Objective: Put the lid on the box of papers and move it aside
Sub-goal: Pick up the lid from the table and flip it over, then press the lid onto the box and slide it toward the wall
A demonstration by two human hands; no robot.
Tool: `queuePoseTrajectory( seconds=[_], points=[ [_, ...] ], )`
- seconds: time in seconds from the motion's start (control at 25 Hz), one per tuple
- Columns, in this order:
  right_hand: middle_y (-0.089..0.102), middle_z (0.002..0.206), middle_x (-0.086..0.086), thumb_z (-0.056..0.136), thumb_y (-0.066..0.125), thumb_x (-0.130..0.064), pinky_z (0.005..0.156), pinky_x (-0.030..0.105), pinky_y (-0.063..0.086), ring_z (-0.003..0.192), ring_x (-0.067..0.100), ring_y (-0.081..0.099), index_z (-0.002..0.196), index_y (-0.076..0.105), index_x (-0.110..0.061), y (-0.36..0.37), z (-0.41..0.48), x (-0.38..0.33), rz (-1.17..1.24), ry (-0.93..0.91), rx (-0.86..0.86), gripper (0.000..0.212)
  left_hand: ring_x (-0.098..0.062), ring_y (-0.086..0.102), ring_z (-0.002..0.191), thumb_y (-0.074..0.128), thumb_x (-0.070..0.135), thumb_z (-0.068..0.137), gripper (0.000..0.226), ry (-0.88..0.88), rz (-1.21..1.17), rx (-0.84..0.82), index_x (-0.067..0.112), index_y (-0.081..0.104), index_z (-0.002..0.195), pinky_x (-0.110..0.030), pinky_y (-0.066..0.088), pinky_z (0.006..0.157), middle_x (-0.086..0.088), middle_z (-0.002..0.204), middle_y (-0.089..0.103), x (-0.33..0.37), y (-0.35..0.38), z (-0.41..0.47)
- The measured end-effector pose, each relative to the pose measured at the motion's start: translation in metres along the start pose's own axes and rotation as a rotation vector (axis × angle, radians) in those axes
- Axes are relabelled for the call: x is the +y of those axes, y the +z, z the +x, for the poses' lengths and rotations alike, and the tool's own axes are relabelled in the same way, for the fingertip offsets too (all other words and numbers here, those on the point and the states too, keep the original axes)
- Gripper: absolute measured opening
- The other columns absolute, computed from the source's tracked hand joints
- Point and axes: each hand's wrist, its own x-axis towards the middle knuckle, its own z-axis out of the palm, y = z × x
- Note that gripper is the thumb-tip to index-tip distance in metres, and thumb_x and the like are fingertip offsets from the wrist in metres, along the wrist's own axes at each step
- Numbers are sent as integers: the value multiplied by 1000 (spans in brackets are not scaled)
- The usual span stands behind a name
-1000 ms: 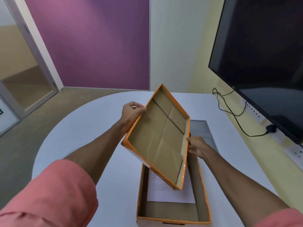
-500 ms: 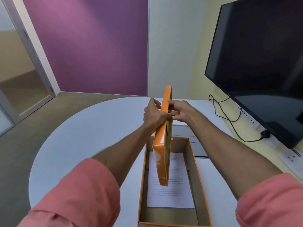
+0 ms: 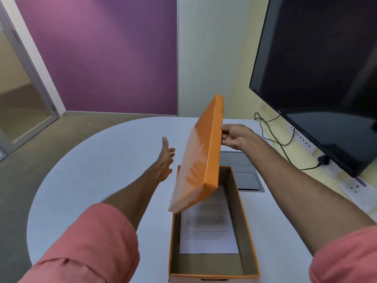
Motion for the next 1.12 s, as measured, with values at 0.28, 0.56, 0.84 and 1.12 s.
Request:
queuePoseTrajectory(
  seconds=[0.28,0.56,0.84,1.12],
  points=[
    [66,96,13,103,40,-9,73,43,59,86,20,65,99,56,-2,-16,5,9,67,92,-84,17,-36,24,146,14,78,84,96,-192,113,93,12,13,154,-52,23,117,-13,161,19,-12,-21,11],
    [67,92,13,103,41,-7,66,32,61,77,18,66,108,60,2,-43,10,16,-7,37,-52,21,-38,38,138,15,74,87,91,-239,110,102,9,28,149,-56,30,112,-15,153,36,-21,-33,21],
    [65,94,5,101,33,-48,66,33,51,71,16,65,112,62,-11,-74,13,57,-605,25,124,48,-36,38,138,22,65,93,77,-117,144,134,17,16,153,-56,33,110,-11,156,31,-25,-11,17],
    [53,143,11,101,42,-43,94,46,52,114,29,59,149,35,-17,-101,15,114,-598,-11,124,55,-36,42,133,25,53,99,70,-39,308,128,5,26,149,-46,35,110,-16,152,37,-63,7,22]
  ],
)
